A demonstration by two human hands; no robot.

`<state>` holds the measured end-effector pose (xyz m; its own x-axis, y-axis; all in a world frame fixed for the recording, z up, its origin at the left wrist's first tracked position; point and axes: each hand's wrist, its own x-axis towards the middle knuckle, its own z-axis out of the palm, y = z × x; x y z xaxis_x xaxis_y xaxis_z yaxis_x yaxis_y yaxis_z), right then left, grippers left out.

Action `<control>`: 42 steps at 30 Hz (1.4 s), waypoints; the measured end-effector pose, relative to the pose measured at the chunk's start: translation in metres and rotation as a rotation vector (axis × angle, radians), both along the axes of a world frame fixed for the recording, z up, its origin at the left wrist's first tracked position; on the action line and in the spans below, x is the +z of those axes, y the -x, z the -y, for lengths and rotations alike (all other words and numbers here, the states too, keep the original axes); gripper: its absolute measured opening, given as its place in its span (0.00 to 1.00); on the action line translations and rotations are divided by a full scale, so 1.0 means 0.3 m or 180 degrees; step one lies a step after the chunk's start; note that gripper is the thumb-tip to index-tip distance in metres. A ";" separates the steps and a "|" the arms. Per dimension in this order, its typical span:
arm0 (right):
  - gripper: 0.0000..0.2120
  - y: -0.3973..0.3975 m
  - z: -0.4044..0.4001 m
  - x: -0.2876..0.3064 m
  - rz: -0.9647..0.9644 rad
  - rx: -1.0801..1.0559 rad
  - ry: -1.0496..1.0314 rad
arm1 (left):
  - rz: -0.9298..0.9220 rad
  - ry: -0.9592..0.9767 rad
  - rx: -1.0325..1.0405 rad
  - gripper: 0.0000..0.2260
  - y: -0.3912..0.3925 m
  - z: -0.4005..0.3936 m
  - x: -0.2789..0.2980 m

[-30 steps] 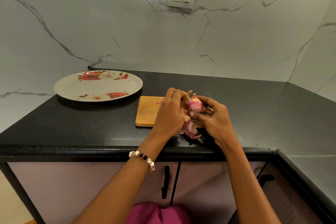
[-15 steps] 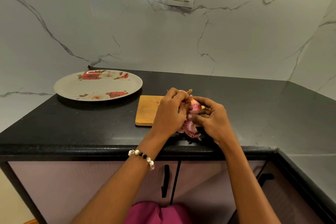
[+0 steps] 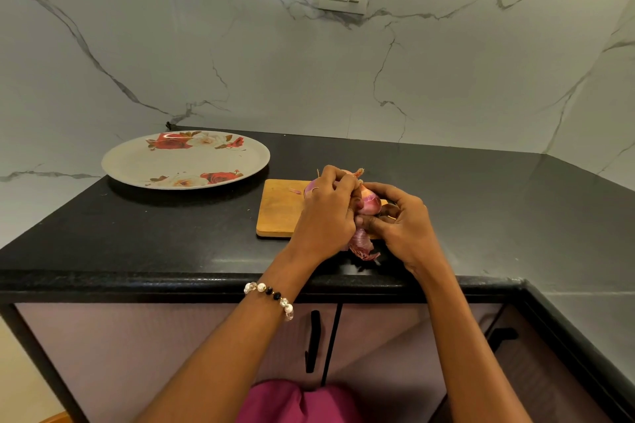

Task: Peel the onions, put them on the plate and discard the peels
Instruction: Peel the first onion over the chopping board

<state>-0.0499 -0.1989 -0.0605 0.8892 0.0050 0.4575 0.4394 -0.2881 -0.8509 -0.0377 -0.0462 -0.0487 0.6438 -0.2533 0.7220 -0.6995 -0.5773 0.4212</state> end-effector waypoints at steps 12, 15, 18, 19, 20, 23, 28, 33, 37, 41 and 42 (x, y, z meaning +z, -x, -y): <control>0.27 0.021 -0.008 0.020 0.0060 0.0001 -0.0472 | 0.0009 0.0631 -0.0013 0.06 0.012 -0.013 0.022; 0.28 0.017 -0.007 0.014 0.0054 0.0020 -0.0458 | 0.0053 0.0633 -0.0104 0.07 0.010 -0.014 0.020; 0.29 0.010 -0.001 0.008 0.0064 0.0005 -0.0333 | 0.0070 0.0699 -0.0113 0.06 0.009 -0.015 0.019; 0.29 0.006 0.002 0.005 0.0056 0.0006 -0.0298 | 0.0070 0.0733 -0.0094 0.06 0.009 -0.016 0.019; 0.28 0.002 0.006 0.001 0.0046 0.0004 -0.0276 | 0.0072 0.0752 -0.0078 0.06 0.007 -0.017 0.019; 0.28 -0.008 0.013 -0.007 0.0019 -0.0010 -0.0216 | 0.0074 0.0757 -0.0048 0.07 0.002 -0.018 0.016; 0.31 -0.005 0.010 -0.006 0.0050 -0.0007 -0.0187 | 0.0108 0.0609 -0.0015 0.08 0.002 -0.015 0.011; 0.31 -0.001 0.004 0.001 0.0031 0.0014 -0.0314 | 0.0080 0.0694 -0.0062 0.07 0.003 -0.015 0.017; 0.31 0.001 0.005 0.002 0.0000 0.0008 -0.0325 | 0.0102 0.0782 -0.0095 0.08 0.010 -0.020 0.022; 0.31 -0.001 0.009 -0.003 0.0011 -0.0029 -0.0196 | 0.0137 0.0794 -0.0080 0.08 0.009 -0.021 0.022; 0.31 -0.001 0.008 -0.003 0.0004 -0.0035 -0.0180 | 0.0140 0.0806 -0.0083 0.08 0.010 -0.021 0.022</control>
